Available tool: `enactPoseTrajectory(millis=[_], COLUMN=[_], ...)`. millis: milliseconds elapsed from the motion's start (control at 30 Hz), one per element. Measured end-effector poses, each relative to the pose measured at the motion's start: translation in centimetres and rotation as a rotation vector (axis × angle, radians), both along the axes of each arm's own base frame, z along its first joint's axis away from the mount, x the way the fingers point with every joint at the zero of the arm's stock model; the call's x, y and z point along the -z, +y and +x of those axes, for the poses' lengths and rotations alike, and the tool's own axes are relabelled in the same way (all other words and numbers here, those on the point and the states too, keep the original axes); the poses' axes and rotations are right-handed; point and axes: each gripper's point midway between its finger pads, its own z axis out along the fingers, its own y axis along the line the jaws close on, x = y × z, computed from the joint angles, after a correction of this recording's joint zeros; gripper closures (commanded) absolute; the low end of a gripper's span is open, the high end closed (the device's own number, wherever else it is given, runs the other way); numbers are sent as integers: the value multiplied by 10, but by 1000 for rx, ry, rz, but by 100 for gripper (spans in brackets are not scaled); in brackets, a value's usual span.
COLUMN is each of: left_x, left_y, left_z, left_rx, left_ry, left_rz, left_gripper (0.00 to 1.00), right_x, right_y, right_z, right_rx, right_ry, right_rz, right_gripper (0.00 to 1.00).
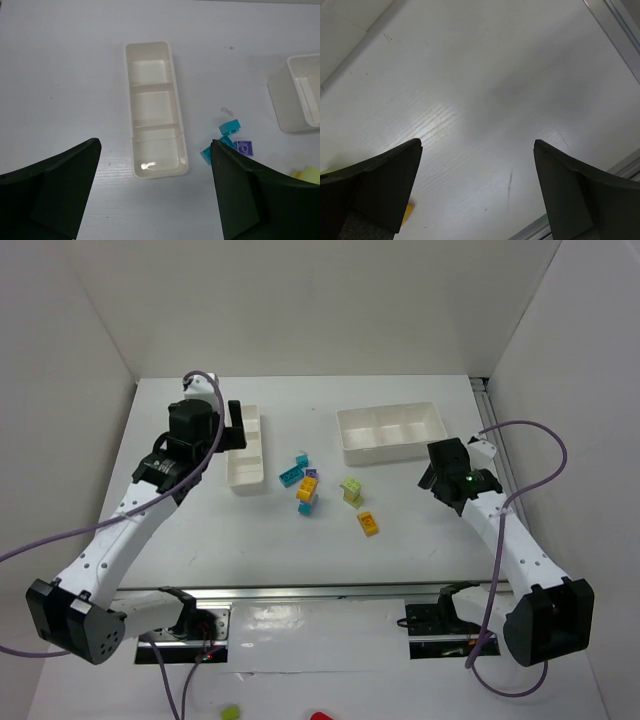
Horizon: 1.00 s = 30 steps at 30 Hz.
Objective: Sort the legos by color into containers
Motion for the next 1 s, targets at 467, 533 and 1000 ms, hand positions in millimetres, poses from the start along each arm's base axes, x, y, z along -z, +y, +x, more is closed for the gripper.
enactPoseTrajectory(millis=[467,533,1000], left_x=[-7,-9,11], left_y=[-44,-46,-52], left_z=[18,18,13], left_rx=[145,158,196], left_ry=[76,81,170], left_rz=[-96,-100,-90], left_gripper=[0,0,4], right_x=[7,7,75], right_y=[57,84,188], right_z=[20,20,-9], right_rx=[-294,-399,-782], right_ry=[-54,-70,157], right_rz=[132,170,121], right_gripper=[3,3,2])
